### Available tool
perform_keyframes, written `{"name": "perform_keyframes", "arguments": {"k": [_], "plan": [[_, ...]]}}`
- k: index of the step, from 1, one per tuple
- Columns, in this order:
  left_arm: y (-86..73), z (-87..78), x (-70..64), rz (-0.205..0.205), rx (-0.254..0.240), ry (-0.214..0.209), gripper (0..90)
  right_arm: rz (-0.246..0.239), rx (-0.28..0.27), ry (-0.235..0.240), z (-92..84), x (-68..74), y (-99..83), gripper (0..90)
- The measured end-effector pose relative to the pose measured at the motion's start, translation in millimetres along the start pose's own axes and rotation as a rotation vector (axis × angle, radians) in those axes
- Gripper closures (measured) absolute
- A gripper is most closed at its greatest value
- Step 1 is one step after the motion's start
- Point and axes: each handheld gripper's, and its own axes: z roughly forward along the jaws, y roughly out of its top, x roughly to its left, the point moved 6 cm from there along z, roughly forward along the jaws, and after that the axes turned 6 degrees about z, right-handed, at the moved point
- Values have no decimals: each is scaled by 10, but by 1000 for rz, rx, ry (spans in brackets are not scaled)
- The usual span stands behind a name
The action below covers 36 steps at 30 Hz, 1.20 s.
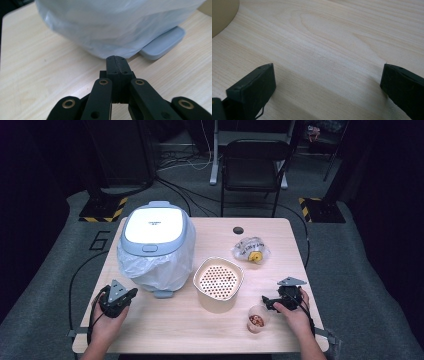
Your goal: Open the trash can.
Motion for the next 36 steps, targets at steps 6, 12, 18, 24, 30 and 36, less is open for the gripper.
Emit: {"name": "perform_keyframes", "arguments": {"k": [6,12,18,24,30,36], "plan": [[127,13,-201,70,2,-36,900,0,1,0,0,0,0,0],[259,80,-351,131,17,-78,900,0,-1,0,1,0,0,0],[356,174,-482,194,49,-114,900,0,1,0,-1,0,0,0],[463,287,-547,252,78,-135,900,0,-1,0,0,0,0,0],[523,404,-539,277,103,-129,900,0,0,0,-1,0,0,0],[480,518,-557,268,162,-169,900,-1,1,0,0,0,0,0]]}}
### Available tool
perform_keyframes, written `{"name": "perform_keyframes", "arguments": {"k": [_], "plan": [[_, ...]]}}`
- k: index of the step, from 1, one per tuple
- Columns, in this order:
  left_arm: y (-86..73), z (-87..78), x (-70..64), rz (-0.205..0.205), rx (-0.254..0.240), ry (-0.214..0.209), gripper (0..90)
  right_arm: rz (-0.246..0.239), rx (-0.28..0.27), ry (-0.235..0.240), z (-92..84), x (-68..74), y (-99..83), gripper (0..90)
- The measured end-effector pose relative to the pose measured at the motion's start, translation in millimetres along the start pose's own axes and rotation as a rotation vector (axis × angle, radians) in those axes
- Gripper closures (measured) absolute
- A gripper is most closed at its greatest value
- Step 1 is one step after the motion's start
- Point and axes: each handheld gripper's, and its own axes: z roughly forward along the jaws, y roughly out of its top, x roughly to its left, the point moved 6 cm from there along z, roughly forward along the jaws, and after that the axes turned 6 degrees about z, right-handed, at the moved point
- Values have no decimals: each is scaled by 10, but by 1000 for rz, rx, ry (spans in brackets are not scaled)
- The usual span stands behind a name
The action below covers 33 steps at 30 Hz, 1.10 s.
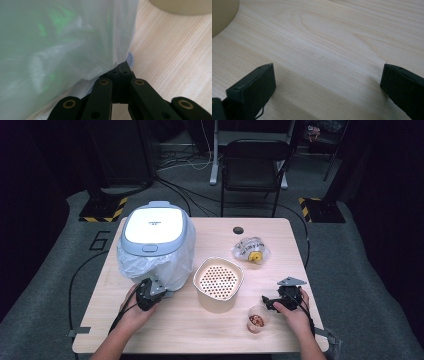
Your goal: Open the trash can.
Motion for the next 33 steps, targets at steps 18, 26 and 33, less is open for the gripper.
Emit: {"name": "perform_keyframes", "arguments": {"k": [18,26,33], "plan": [[-18,117,6,-44,26,-36,900,-1,0,1,-1,0,-1,0],[-73,176,-36,-88,13,-31,900,3,0,0,-2,3,-3,0],[-80,179,-30,-107,6,-39,900,-1,0,1,-1,0,-1,0]]}}
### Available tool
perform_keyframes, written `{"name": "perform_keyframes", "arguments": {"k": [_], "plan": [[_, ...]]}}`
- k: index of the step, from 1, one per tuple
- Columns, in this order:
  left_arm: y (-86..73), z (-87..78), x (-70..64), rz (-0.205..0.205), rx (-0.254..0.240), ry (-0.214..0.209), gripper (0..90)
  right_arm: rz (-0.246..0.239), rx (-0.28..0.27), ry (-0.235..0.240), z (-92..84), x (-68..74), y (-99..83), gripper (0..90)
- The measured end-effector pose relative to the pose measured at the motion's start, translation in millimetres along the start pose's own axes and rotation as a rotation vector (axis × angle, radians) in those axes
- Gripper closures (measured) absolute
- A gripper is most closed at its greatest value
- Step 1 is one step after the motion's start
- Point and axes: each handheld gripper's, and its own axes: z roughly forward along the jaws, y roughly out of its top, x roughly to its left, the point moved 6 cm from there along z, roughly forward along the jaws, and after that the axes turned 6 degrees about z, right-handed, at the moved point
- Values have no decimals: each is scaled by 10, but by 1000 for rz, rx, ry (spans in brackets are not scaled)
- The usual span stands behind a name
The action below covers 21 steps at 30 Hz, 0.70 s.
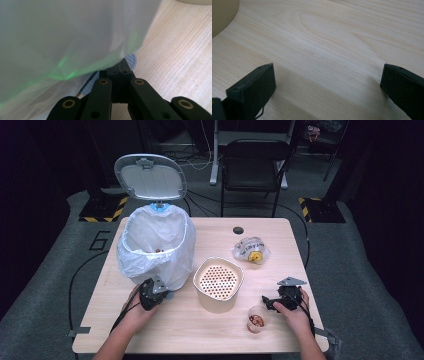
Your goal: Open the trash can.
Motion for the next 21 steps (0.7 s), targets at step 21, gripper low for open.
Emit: {"name": "perform_keyframes", "arguments": {"k": [21], "plan": [[5,1,6,-27,1,-5,900,-9,32,39,-99,-77,73,160]]}}
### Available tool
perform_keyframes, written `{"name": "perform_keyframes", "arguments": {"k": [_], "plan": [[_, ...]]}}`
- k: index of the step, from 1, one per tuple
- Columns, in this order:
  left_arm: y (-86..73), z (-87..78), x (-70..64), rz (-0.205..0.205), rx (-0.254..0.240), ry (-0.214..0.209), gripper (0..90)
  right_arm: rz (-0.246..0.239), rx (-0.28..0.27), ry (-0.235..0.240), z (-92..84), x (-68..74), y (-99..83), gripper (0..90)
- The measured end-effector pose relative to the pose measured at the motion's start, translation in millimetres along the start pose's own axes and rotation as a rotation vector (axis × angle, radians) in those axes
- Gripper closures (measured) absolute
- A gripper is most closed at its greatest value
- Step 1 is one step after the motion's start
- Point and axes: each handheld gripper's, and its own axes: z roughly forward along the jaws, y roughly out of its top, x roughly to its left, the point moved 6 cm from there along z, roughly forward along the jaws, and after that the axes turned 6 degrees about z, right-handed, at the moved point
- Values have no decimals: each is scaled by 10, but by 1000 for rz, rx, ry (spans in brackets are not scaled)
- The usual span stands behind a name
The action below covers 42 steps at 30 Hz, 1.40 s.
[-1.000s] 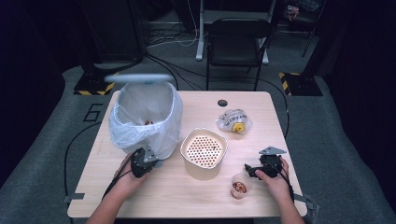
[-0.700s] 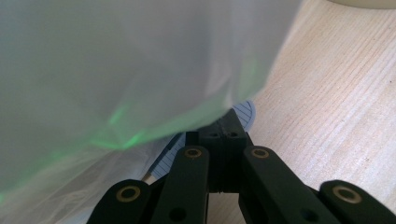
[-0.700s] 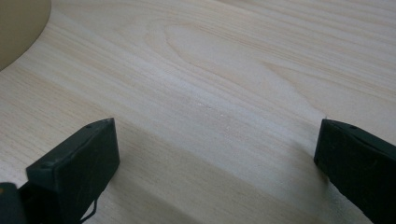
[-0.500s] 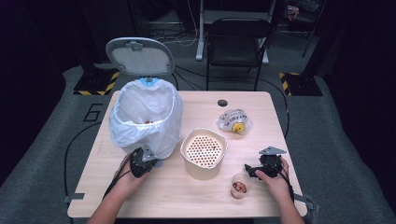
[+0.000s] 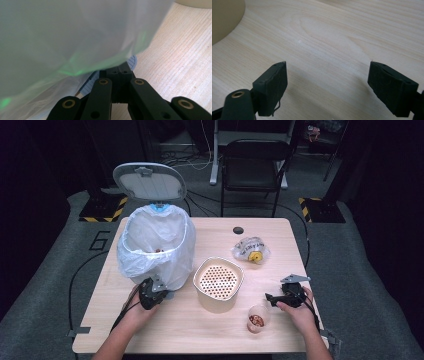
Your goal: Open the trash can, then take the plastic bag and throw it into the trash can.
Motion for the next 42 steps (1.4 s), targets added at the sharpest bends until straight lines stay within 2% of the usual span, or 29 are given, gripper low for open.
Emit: {"name": "perform_keyframes", "arguments": {"k": [3,4,5,8,11,13,14,17,20,23,26,32,38,39,42], "plan": [[0,-1,6,3,0,-3,900,-8,7,-8,-55,-27,63,181],[-1,-4,6,1,4,-6,900,8,5,-12,-87,-19,105,191],[-2,-1,4,-6,1,0,900,-15,8,-9,-119,-38,151,202],[3,1,1,-1,0,1,900,0,-2,-23,-217,-71,374,207],[4,0,2,-3,1,-2,900,28,-9,-6,-292,-82,582,207],[3,-7,7,-3,9,-10,900,27,-14,-2,-318,-50,781,206],[6,-2,14,-2,3,1,900,9,-15,-6,-318,-44,836,204],[5,-3,14,0,5,2,900,3,-11,-12,-307,-5,928,202],[8,-1,4,-9,4,-7,900,-34,-14,-19,-243,73,1118,195],[9,0,7,-8,4,-2,900,-32,-8,-19,-210,100,1180,181],[6,-8,2,-16,13,-14,900,-52,-6,-13,-121,141,1303,148],[12,6,4,-18,-1,-4,900,-42,-8,-5,19,195,1462,128],[7,-1,15,-20,4,-11,900,-58,17,-19,158,201,1590,53],[4,-2,24,-12,3,-11,900,-54,20,-34,201,198,1653,30],[1,-8,26,-12,8,-21,900,-49,9,-35,259,198,1723,23]]}}
